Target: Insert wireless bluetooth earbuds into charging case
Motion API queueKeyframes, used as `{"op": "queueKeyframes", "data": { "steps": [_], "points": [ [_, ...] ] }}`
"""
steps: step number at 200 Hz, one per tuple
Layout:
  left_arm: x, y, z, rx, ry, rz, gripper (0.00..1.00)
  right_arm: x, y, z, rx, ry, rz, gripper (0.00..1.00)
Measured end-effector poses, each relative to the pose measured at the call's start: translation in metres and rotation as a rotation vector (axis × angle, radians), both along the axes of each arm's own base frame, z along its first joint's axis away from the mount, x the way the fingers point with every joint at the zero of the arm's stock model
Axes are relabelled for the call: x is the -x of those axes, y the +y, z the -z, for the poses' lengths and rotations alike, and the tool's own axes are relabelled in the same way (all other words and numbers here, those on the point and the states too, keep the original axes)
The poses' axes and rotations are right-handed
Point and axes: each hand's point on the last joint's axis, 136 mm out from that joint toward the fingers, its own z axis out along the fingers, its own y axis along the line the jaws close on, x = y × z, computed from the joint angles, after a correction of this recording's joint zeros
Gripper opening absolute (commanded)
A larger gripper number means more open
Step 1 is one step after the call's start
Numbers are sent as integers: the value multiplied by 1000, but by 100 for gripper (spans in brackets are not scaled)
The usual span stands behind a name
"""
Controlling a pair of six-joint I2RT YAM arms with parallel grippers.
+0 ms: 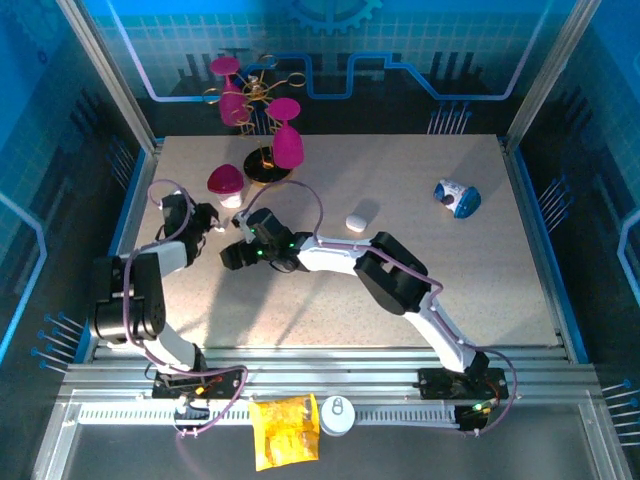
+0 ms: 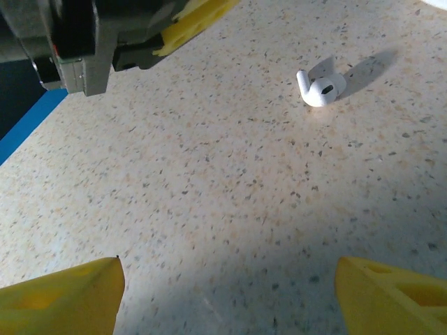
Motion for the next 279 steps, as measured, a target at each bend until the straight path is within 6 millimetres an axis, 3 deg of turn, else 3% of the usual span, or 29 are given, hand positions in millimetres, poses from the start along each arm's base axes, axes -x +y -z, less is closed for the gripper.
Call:
{"op": "queueKeyframes", "data": {
  "steps": [36, 71, 108, 127, 146, 203, 252, 279],
  "points": [
    [-24, 5, 13, 85, 60, -15, 9, -1, -4, 9, -7, 20, 24, 78],
    [-38, 0, 28, 208, 109, -16, 8, 12, -42, 7, 4, 39, 57, 78],
    [-35, -8, 42, 304, 150, -38, 6, 11, -83, -39, -52, -6, 108, 78],
    [-35, -12, 45, 346, 143, -41, 6, 9, -94, -66, -99, -48, 129, 78],
    [-32, -15, 47, 378, 136, -43, 6, 10, -100, -79, -129, -73, 138, 78],
    [-25, -22, 50, 416, 84, -29, 6, 15, -106, -68, -114, -62, 139, 78],
    [-3, -35, 51, 476, 51, -26, 6, 15, -106, -67, -120, -64, 136, 78],
    [15, -53, 51, 505, 52, -12, 6, 16, -108, -63, -115, -60, 137, 78]
  ]
}}
